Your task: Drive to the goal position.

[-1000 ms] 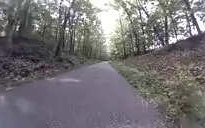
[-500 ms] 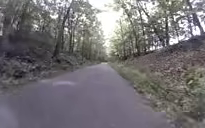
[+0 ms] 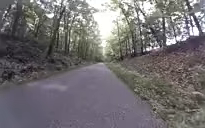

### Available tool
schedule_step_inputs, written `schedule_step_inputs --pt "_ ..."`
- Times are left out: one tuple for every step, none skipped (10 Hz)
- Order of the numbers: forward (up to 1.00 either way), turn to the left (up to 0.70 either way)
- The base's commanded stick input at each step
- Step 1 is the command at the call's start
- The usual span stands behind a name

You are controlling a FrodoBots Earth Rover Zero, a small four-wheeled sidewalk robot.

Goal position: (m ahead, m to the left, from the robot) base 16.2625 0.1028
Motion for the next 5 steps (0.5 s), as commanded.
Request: schedule_step_inputs --pt "0.70 0.00" --pt "0.70 0.00" --pt "0.70 0.00" --pt "0.70 0.00" --pt "0.70 0.00"
